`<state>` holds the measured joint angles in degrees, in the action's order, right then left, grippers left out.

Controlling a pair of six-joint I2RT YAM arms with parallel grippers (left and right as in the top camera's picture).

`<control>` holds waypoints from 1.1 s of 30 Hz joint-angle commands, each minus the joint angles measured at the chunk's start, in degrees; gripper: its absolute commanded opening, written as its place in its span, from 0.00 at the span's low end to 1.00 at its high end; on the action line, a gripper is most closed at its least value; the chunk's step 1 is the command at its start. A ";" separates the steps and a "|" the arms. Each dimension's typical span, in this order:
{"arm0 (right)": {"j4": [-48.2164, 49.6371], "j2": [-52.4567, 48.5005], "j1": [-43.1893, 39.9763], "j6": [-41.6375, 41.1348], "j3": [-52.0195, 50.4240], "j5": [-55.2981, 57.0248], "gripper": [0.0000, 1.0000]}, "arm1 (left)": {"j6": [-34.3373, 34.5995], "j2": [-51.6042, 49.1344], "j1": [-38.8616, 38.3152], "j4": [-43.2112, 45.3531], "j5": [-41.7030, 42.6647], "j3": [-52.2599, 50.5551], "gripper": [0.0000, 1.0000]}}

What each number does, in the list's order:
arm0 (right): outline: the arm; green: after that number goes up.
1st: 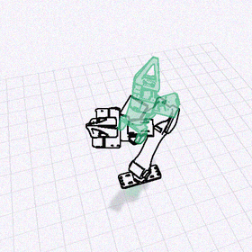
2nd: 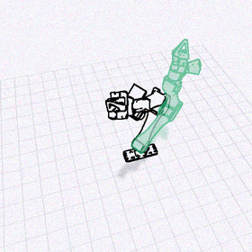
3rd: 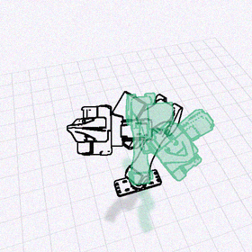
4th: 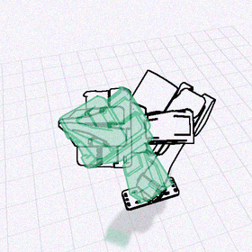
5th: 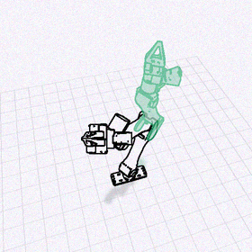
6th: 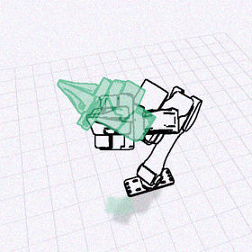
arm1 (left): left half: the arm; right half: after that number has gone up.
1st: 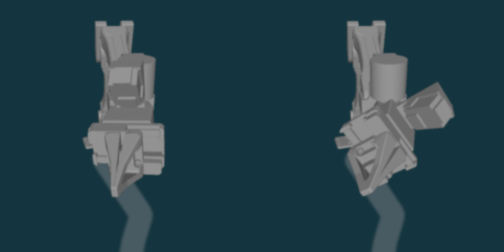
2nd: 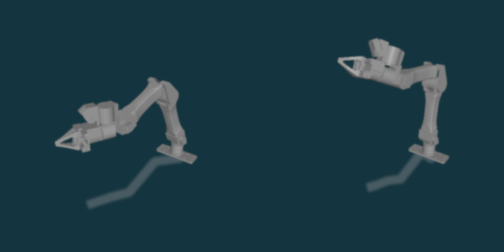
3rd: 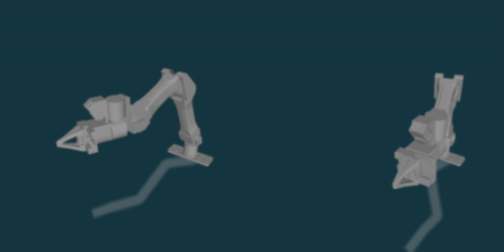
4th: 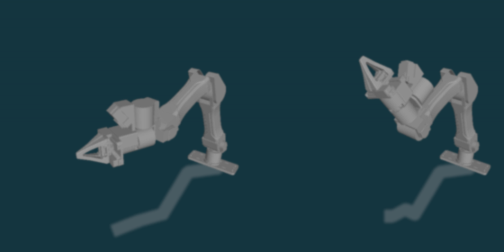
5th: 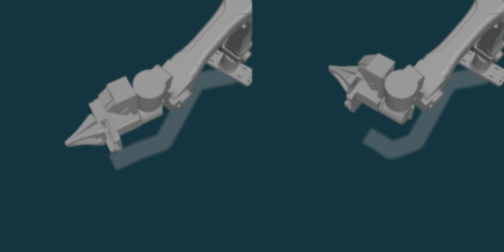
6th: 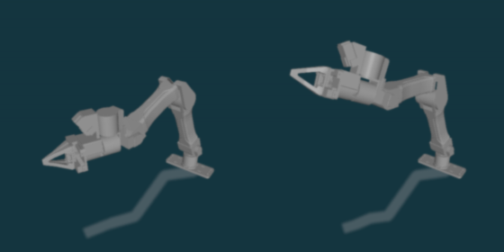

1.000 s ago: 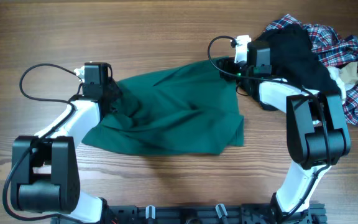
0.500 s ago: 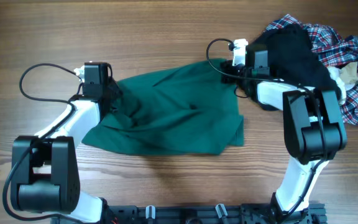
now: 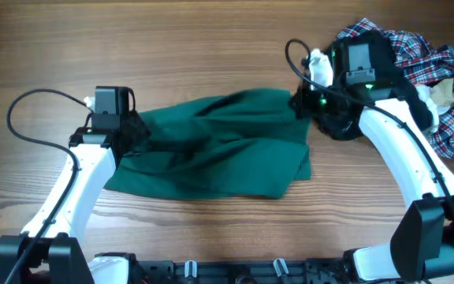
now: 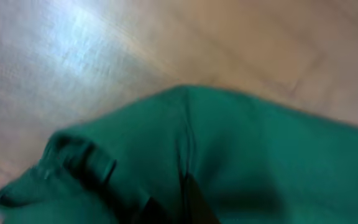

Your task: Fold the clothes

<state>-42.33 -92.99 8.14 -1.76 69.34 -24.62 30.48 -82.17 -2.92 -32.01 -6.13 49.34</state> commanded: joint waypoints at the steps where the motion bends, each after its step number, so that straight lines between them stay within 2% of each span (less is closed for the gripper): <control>1: -6.47 0.66 0.02 4.94 -0.35 -5.05 0.04 | -0.28 0.96 0.59 -3.65 0.02 0.50 0.04; 2: -10.49 0.66 0.02 5.03 -0.35 -5.03 0.04 | -0.28 0.96 1.62 -5.95 0.02 0.50 0.04; 5: -13.31 0.63 0.00 4.33 -0.63 -3.72 0.04 | -0.26 0.94 4.81 -10.16 0.00 0.50 0.04; 10: -10.78 0.55 -0.42 2.64 -5.27 -1.88 0.04 | -0.09 0.37 8.07 -12.85 0.22 -0.07 0.04; 15: -9.31 0.52 -0.42 1.33 -7.98 0.68 0.04 | -0.07 -0.44 7.91 -13.33 6.82 -2.86 0.04; 16: -9.01 0.52 -0.42 1.33 -7.98 0.68 0.04 | -0.09 -0.46 7.91 -13.97 7.43 -3.30 0.12; 17: -8.68 0.52 -0.42 1.29 -7.98 0.79 0.04 | -0.15 -0.46 7.91 -15.08 7.61 -3.43 0.31; 19: -8.72 0.52 -0.42 0.61 -7.98 2.05 0.16 | -1.31 -0.46 7.91 -16.94 7.61 -3.43 0.47; 21: -9.14 0.52 -0.42 0.04 -7.98 3.69 0.17 | -1.81 -0.46 7.91 -16.96 7.13 -3.43 0.70; 22: -9.35 0.52 -0.42 0.02 -7.98 3.69 0.24 | -1.81 -0.46 7.91 -16.37 6.49 -3.43 0.78; 24: -9.38 0.52 -0.48 0.02 -8.07 3.72 0.33 | -1.81 -0.46 7.91 -15.34 5.79 -3.43 0.78; 26: -8.13 0.52 -1.70 0.02 -9.70 4.11 0.53 | -1.81 -0.46 7.93 -14.95 3.80 -3.43 0.74; 27: -7.89 0.52 -2.54 0.15 -9.94 3.82 0.56 | -1.90 -0.46 7.91 -14.67 3.67 -3.43 0.68; 28: -6.91 0.66 -3.28 1.55 -9.94 2.19 0.59 | -3.89 -0.31 7.91 -13.70 3.72 -3.37 0.68; 30: -5.18 0.74 -3.67 5.42 -9.92 -4.68 0.73 | -4.22 1.40 7.91 -13.05 3.72 -2.99 0.81; 33: -5.20 0.44 -3.67 6.12 -10.03 -5.95 0.81 | -4.83 7.50 7.91 -13.03 3.67 -2.78 1.00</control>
<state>-47.59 -92.99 4.47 2.26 59.37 -27.09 27.24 -80.62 4.62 -45.17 -1.67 46.24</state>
